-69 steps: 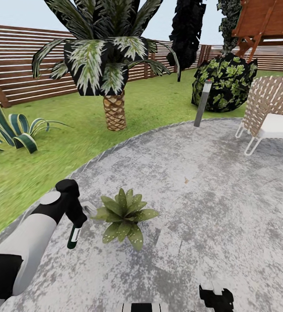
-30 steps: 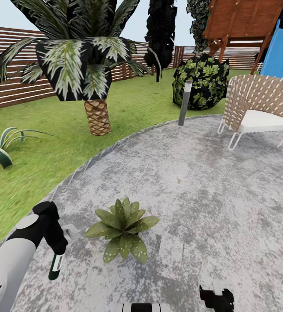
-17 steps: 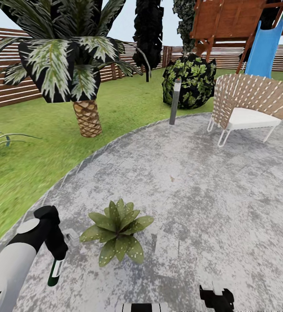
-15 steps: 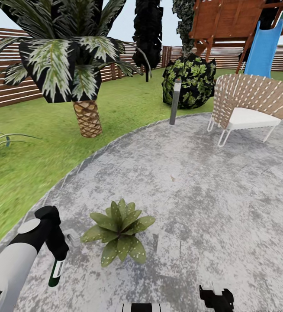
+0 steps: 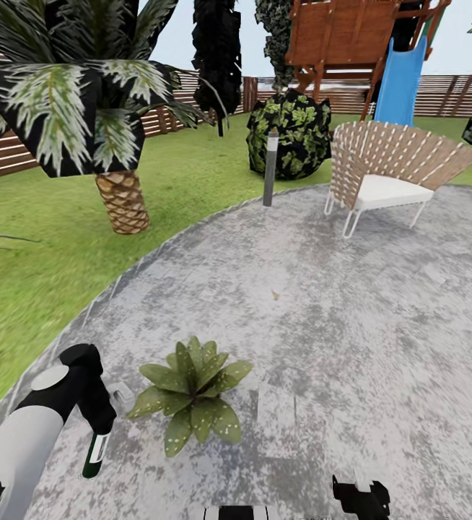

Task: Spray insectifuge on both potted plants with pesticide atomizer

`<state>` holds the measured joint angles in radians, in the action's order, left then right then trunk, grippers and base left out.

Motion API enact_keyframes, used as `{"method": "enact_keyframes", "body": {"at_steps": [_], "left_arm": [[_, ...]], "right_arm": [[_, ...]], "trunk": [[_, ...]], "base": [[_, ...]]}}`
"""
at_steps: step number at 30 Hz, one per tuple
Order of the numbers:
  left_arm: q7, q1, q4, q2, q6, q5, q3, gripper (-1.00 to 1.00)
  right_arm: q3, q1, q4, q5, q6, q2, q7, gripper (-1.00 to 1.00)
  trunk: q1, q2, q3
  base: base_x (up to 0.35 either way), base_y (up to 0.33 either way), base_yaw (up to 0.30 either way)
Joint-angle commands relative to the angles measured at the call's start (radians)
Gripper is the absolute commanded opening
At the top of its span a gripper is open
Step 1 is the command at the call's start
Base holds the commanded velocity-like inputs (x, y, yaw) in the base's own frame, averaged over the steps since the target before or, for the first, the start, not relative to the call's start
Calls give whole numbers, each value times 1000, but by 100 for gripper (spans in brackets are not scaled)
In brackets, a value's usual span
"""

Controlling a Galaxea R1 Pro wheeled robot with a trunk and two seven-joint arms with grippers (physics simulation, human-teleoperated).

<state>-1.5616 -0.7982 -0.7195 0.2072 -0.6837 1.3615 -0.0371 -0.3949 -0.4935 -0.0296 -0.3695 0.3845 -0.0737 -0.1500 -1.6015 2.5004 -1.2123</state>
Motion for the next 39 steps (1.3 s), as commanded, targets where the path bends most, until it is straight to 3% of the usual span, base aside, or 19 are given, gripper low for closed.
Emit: {"method": "enact_keyframes", "body": {"at_steps": [1, 7, 13, 15, 16, 19, 27, 39], "left_arm": [[-9, -3, -3, 0, -10, 8, -2, -100], [-9, -21, -26, 3, -9, 16, 0, -100], [-9, -31, -55, 23, 21, 21, 3, -100], [-9, -29, -55, 26, 67, 24, 6, -100], [-9, -20, -54, 38, 123, 24, 6, -100], [-9, -18, -44, 27, 129, 12, -2, -100], [-9, -18, -42, 29, 126, 11, -4, -100], [-9, -17, -40, 11, 121, 11, -3, -100]], "right_arm": [[-8, 0, 0, -6, 2, 0, -3, 100], [-10, 0, 0, -5, 2, -1, -3, 100], [-10, 0, 2, -2, 3, -1, -2, 100], [-10, 0, 3, -1, 4, -1, -1, 100], [-10, 0, 3, 0, 4, -1, -1, 100], [-10, 0, 3, 0, 4, -1, 0, 100], [-10, 0, 1, -3, 4, -1, -3, 100], [-10, 0, 0, -5, 2, -1, -3, 100]], "trunk": [[0, 0, -1], [0, 0, -1], [0, 0, -1], [0, 0, -1], [0, 0, -1], [0, 0, -1], [0, 0, -1], [0, 0, -1]], "base": [[0, 0, -276], [0, 0, -50], [0, 0, 0], [0, 0, 0], [0, 0, 0], [0, 0, 0], [0, 142, -7], [45, 248, -262]]}}
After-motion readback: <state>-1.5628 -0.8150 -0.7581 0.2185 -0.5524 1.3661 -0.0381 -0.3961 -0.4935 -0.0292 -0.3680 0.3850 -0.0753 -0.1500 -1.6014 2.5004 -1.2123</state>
